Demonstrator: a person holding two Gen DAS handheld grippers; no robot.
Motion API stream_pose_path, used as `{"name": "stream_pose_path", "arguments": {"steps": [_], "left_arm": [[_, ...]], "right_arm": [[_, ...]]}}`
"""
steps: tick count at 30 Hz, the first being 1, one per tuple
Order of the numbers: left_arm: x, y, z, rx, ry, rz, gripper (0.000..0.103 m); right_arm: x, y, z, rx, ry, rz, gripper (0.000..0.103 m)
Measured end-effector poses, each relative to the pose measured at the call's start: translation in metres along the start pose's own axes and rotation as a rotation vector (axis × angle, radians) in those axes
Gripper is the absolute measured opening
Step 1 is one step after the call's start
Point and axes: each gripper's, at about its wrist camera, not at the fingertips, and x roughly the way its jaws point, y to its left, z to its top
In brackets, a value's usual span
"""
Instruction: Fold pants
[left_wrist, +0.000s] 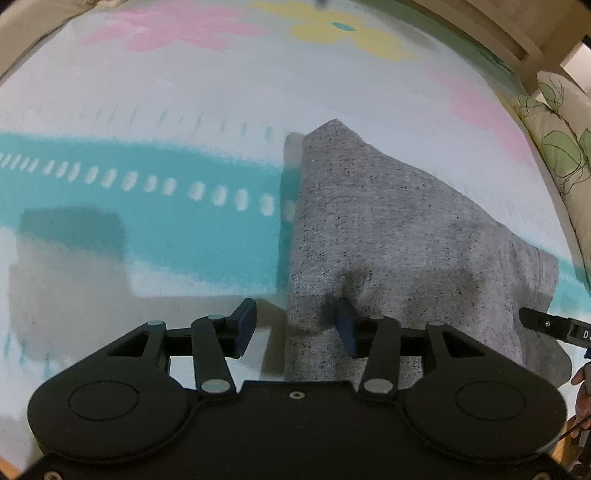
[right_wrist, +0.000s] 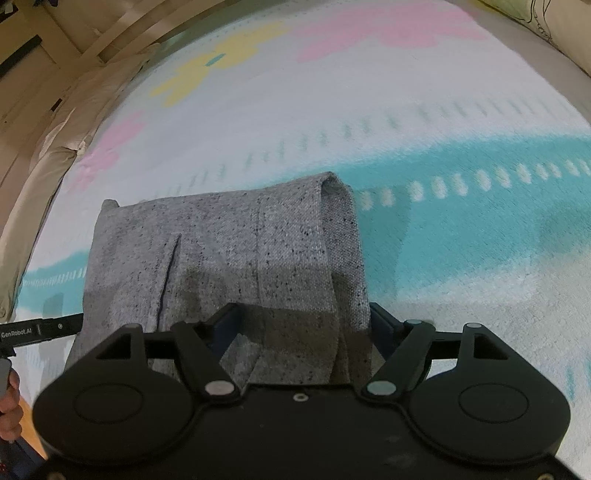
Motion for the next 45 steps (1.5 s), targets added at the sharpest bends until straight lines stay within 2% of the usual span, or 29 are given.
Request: {"name": "stream_pose_path", "arguments": {"steps": [5, 11, 14, 16, 18, 20, 23, 27, 29, 31, 35, 36, 37, 39, 40, 41, 43, 45], "left_arm": [[-0.002, 0.002, 0.003, 0.030, 0.008, -0.019, 0.054], [-0.003, 0.012, 0.000, -0.029, 0.044, -0.108, 0.058], [0.005, -0.002, -0.003, 0.022, 0.081, -0.181, 0.063], [0.008, -0.015, -0.005, 0.086, 0.073, -0.171, 0.074], [0.010, -0.026, -0.009, 0.159, 0.064, -0.136, 0.074], [0.010, -0.030, -0.011, 0.183, 0.053, -0.127, 0.075], [0.013, -0.027, -0.008, 0.155, 0.055, -0.141, 0.076], [0.017, -0.015, 0.000, 0.052, 0.040, -0.182, 0.077], [0.022, -0.016, 0.003, 0.019, 0.020, -0.195, 0.081], [0.026, -0.017, 0.005, -0.002, 0.008, -0.216, 0.090], [0.030, -0.027, 0.005, -0.002, -0.004, -0.209, 0.092], [0.029, -0.030, 0.004, 0.015, -0.008, -0.204, 0.085], [0.027, -0.031, 0.004, 0.022, -0.016, -0.195, 0.071], [0.022, -0.032, 0.002, 0.027, -0.036, -0.171, 0.055], [0.020, -0.028, 0.002, 0.016, -0.044, -0.177, 0.040], [0.016, -0.024, 0.002, -0.004, -0.054, -0.182, 0.032], [0.009, -0.019, 0.003, -0.032, -0.062, -0.204, 0.023], [0.002, -0.022, 0.001, -0.017, -0.090, -0.201, 0.021]], "right_arm": [[0.000, -0.001, 0.003, -0.016, 0.039, 0.014, 0.080], [-0.003, -0.004, 0.005, -0.063, 0.099, 0.068, 0.080], [-0.002, -0.006, 0.003, -0.061, 0.094, 0.074, 0.080], [-0.002, -0.004, 0.003, -0.066, 0.096, 0.070, 0.081], [-0.003, -0.004, 0.003, -0.066, 0.096, 0.067, 0.081], [-0.004, -0.004, 0.001, -0.067, 0.089, 0.066, 0.081], [-0.004, -0.002, -0.003, -0.068, 0.073, 0.071, 0.081], [-0.006, -0.005, -0.009, -0.080, 0.052, 0.083, 0.081], [-0.007, -0.007, -0.010, -0.086, 0.043, 0.090, 0.082], [-0.008, -0.011, -0.013, -0.076, 0.031, 0.102, 0.082], [-0.009, -0.014, -0.015, -0.074, 0.004, 0.122, 0.083], [-0.009, -0.016, -0.016, -0.070, -0.003, 0.124, 0.083], [-0.010, -0.016, -0.017, -0.067, -0.007, 0.124, 0.081], [-0.013, -0.017, -0.017, -0.046, -0.013, 0.117, 0.077], [-0.015, -0.017, -0.017, -0.035, -0.018, 0.114, 0.065], [-0.017, -0.017, -0.018, -0.028, -0.022, 0.112, 0.049], [-0.025, -0.015, -0.019, -0.006, -0.034, 0.121, 0.034], [-0.032, -0.002, -0.019, -0.032, -0.049, 0.096, 0.032]]}}
